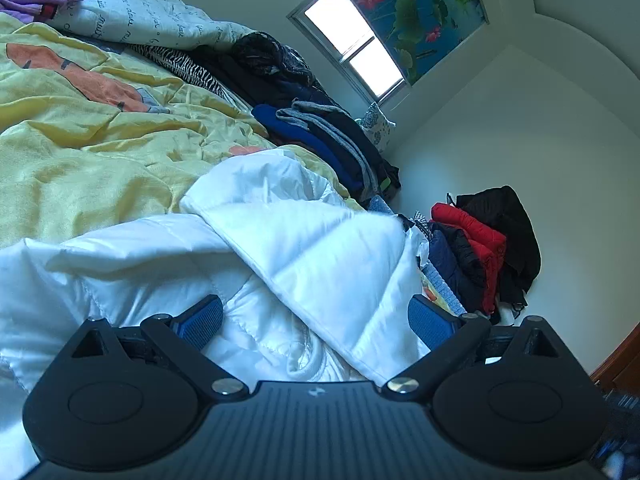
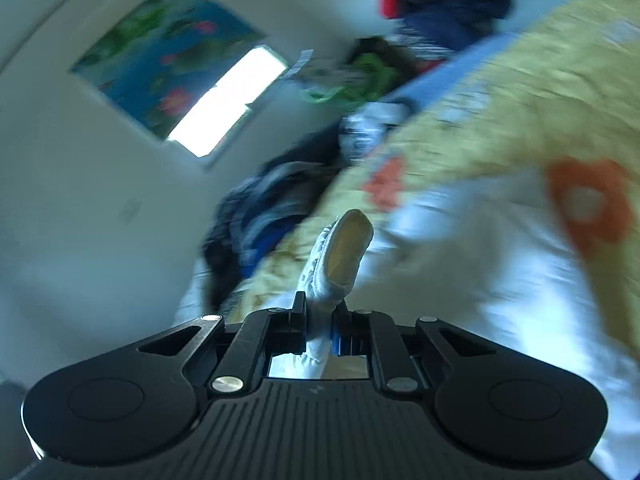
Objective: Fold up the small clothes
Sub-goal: 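Grasp the jacket cuff with the right gripper and lift it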
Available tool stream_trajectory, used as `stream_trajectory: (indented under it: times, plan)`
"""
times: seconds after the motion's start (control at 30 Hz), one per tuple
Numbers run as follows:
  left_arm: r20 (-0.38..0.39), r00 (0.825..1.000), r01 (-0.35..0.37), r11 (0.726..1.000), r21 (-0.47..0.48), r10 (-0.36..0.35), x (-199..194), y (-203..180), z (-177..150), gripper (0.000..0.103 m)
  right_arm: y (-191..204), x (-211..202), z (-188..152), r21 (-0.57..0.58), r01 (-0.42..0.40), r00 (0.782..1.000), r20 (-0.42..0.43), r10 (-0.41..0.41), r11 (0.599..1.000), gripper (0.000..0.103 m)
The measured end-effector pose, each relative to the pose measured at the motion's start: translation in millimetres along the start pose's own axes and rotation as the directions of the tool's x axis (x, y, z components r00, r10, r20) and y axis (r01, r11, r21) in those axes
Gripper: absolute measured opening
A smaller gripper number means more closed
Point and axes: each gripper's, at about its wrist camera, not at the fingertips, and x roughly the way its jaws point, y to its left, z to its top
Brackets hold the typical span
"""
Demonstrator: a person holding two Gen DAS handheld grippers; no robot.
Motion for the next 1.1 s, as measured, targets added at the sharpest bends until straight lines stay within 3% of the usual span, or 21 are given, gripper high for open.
stream_trajectory:
  times: [0.13, 0.33, 0.53, 0.67, 0.8, 0.87, 0.97, 1.03, 1.1]
  plan:
    - [0.001, 1.0, -0.002, 1.0, 0.002, 0.002, 0, 0, 0, 0.1, -42, 3, -19, 0.097, 0.052, 0.999, 0.0, -0.053, 0.994, 0.016]
    - [0.001, 1.0, -0.009, 1.0, 0.008, 0.009, 0, -1, 0, 0.1, -66, 16, -52, 0.108, 0.065, 0.998, -0.012, -0.064, 0.992, 0.014]
    - [0.006, 0.998, -0.055, 0.998, 0.011, 0.055, -6, -8, 3, 0.1, -76, 14, -56, 0.156, 0.016, 1.0, 0.002, -0.017, 0.988, 0.014]
    - [0.05, 0.998, -0.035, 0.999, -0.023, 0.036, -29, -18, 20, 0.1, -82, 5, -58, 0.162, -0.04, 0.999, 0.014, 0.038, 0.986, 0.015]
    - [0.125, 0.991, -0.068, 0.993, 0.093, 0.056, -26, -51, 53, 0.1, -77, -10, -60, 0.105, -0.144, 0.985, 0.114, 0.132, 0.984, 0.015]
    - [0.118, 0.991, -0.091, 0.981, 0.172, 0.071, -5, -66, 68, 0.1, -73, -13, -62, 0.062, -0.171, 0.978, 0.128, 0.162, 0.983, 0.015]
    - [0.014, 0.991, -0.129, 0.939, 0.32, 0.131, 45, -80, 82, 0.1, -74, -16, -60, 0.065, -0.202, 0.972, 0.136, 0.192, 0.977, 0.015]
    - [-0.04, 0.975, -0.184, 0.899, 0.397, 0.217, 78, -78, 82, 0.1, -78, -20, -58, 0.086, -0.228, 0.965, 0.155, 0.213, 0.97, 0.015]
    - [-0.103, 0.946, -0.227, 0.856, 0.465, 0.307, 109, -71, 75, 0.1, -86, -23, -57, 0.126, -0.25, 0.96, 0.162, 0.228, 0.96, 0.015]
